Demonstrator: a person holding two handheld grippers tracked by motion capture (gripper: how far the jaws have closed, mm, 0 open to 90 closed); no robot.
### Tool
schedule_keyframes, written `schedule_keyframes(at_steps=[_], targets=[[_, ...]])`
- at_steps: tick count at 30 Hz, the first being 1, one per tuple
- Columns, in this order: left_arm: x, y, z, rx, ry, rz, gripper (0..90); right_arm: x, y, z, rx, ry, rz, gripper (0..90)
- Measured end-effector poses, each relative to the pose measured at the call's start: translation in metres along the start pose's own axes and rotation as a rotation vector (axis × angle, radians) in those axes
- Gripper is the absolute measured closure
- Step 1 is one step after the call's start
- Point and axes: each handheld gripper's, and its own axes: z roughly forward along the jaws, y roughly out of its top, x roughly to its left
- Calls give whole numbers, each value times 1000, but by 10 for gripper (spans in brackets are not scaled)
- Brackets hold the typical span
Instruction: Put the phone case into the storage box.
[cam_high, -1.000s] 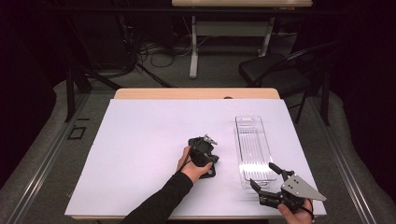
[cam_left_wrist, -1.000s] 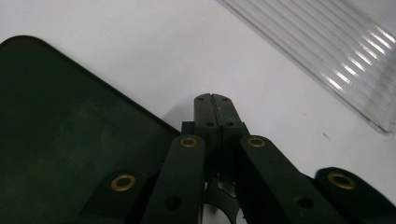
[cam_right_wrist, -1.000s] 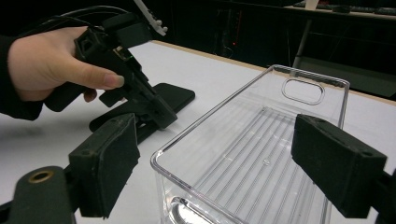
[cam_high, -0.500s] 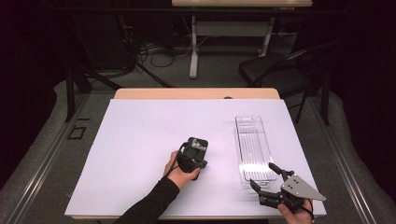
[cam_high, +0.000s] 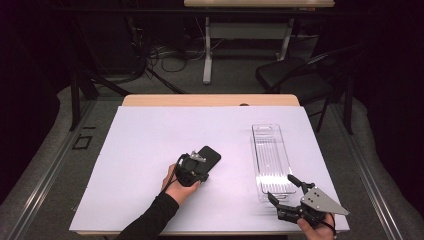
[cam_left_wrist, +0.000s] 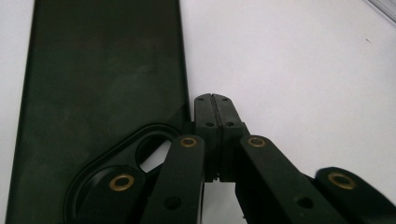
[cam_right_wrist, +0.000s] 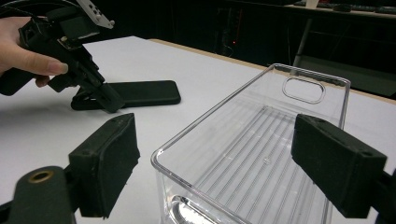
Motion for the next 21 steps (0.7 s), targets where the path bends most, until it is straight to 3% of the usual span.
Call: schedule_keyframes(at_steps=[10,12,21], targets=[[3,-1,-3,-6,3,-4,900,0,0,0,9,1,2,143],[3,0,-7,-17,-12,-13,896,0,0,0,6,1,3,143],[6,9,-30,-71,6,-19,755,0,0,0,2,1,2,143]])
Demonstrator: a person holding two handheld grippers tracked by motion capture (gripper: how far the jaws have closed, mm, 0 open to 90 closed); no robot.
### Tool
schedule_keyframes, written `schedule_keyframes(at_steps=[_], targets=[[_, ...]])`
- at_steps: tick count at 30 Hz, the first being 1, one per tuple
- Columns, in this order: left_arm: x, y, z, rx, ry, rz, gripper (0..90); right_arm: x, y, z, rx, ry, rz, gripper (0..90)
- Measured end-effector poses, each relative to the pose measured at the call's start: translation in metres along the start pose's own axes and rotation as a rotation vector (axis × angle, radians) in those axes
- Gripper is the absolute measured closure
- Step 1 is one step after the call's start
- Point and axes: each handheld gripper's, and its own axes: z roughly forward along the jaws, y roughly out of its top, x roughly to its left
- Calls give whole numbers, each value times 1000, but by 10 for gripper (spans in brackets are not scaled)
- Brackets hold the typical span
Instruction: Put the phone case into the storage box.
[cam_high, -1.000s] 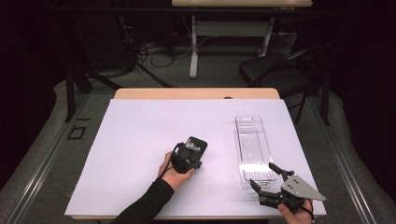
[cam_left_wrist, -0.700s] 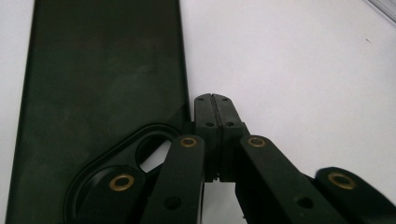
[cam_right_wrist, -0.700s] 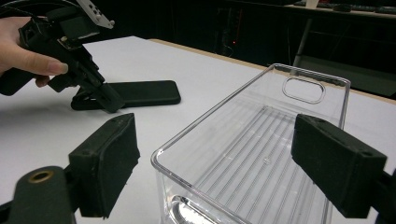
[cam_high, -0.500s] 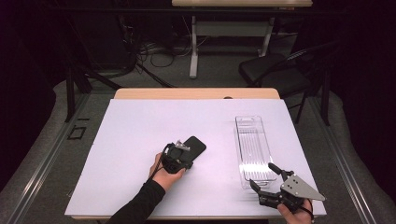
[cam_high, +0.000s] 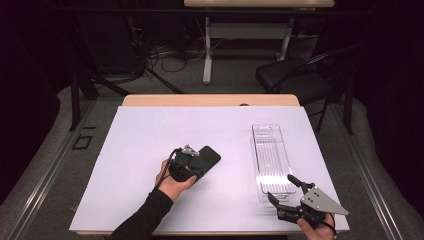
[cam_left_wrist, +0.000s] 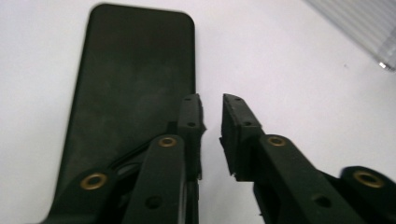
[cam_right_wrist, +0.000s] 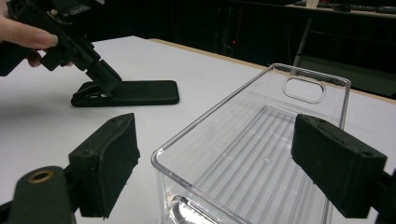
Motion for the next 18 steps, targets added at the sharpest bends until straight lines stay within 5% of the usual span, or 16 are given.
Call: schedule_keyframes(at_steps=[18], targets=[[5,3,-11,-9,31,-5,517,0,0,0,8,1,-1,143]])
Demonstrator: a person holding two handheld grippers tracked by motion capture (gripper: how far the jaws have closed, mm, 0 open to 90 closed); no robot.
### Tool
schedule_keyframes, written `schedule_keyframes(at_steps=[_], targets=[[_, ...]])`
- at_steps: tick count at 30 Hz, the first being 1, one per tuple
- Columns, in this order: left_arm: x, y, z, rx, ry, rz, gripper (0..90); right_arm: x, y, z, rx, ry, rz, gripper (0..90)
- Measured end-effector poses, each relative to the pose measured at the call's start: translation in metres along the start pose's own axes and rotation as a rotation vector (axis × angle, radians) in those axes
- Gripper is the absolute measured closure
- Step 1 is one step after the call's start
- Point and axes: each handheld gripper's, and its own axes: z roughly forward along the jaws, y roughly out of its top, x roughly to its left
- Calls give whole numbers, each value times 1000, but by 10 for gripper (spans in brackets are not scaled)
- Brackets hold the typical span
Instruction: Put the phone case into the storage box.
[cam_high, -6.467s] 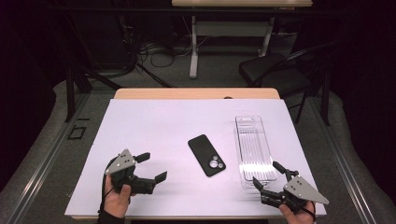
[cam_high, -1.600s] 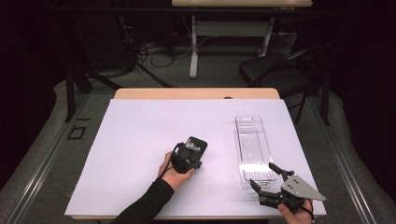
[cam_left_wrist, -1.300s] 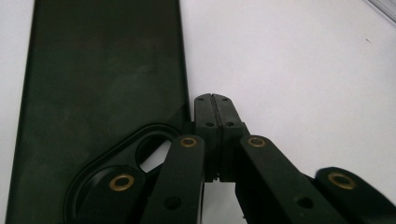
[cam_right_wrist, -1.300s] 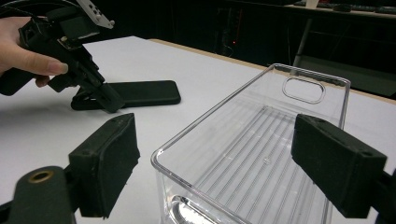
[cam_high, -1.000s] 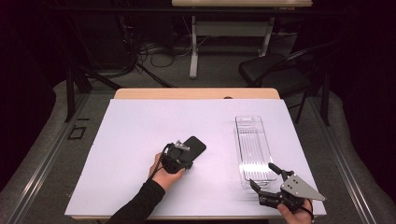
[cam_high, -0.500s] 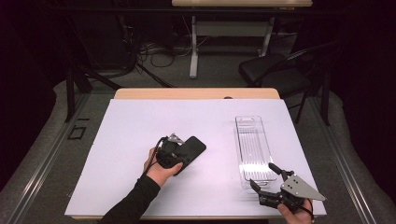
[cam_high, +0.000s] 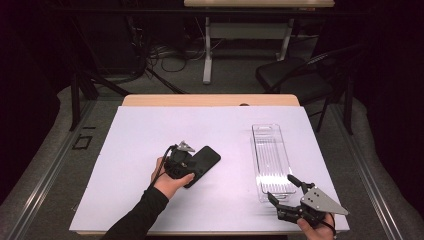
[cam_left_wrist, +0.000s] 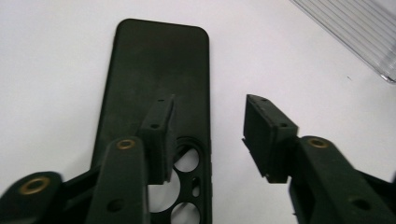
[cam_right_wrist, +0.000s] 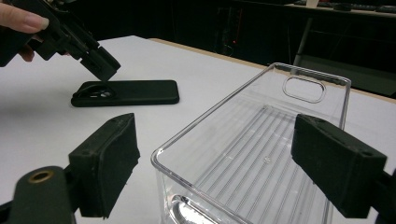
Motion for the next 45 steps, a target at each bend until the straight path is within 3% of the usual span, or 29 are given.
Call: schedule_keyframes(at_steps=[3,6,11,15,22,27,32,41,45], targets=[[4,3,-4,-4,2,17,470,0,0,0,0,1,0,143],[7,7,-9,5,7,-11,460,0,0,0,-1,2,0,143],[13,14,-16,48,0,2,438,0,0,1,1,1,0,143],[18,18,-18,73,-21,-26,322,0,-1,1,2,1,2,143],[25,25,-17,108,16,-35,154,0,-1,1,5,2,0,143],[30,26,-17,107,9,-57,118,0,-1,2,6,4,0,143],[32,28,-16,101,-1,-81,25,0,-1,2,7,5,7,143],[35,31,-13,112,-3,-79,4,0,-2,2,4,6,9,143],[36,32,-9,142,11,-55,4,0,-2,2,7,7,10,143]])
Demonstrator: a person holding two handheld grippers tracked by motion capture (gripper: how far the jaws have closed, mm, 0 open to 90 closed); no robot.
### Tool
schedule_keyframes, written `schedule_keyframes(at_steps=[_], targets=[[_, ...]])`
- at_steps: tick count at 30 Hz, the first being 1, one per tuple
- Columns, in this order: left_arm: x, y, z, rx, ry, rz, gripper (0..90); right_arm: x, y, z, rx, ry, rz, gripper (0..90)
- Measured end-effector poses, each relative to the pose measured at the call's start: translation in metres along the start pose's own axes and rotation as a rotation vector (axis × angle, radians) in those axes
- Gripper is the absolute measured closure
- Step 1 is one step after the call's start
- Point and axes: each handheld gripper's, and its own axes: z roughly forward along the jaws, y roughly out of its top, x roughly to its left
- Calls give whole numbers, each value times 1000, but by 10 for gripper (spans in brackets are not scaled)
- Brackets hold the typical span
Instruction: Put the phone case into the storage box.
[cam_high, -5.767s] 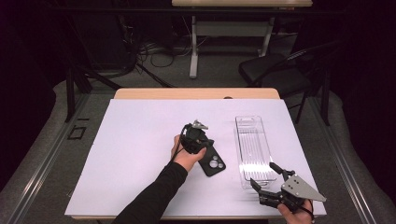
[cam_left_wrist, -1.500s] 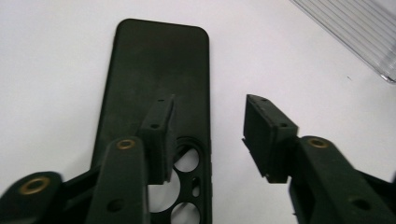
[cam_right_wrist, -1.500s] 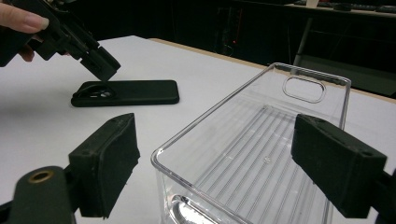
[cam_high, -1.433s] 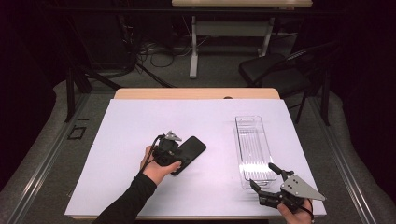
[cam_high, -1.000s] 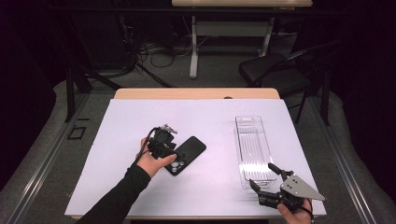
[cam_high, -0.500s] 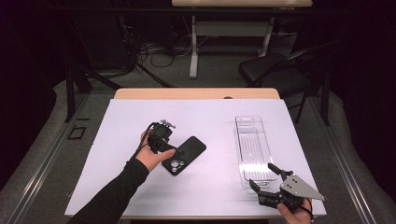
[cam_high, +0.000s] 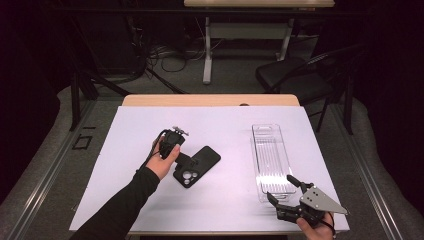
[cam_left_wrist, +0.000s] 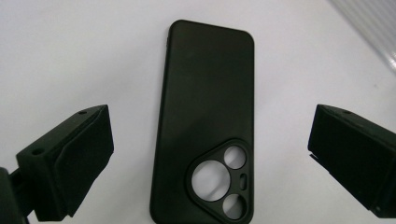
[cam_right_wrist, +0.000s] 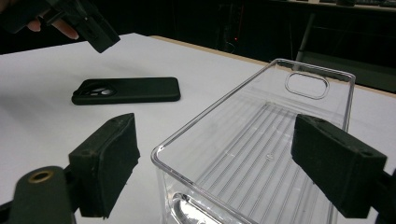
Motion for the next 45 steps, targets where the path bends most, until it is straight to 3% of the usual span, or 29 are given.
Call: schedule_keyframes(at_steps=[14,21,24,32,34,45], targets=[[2,6,23,103,61,40,5,0,0,0,8,0,-2,143],[0,11,34,135,24,26,5,0,0,0,9,3,-1,143],[-2,13,39,164,19,47,5,-1,0,0,9,7,2,143],[-1,16,50,207,47,78,6,-1,-1,1,11,10,2,143],[-1,16,52,221,70,97,6,-1,-1,0,11,12,1,143],[-6,15,62,259,61,95,13,0,-1,1,17,14,4,143]])
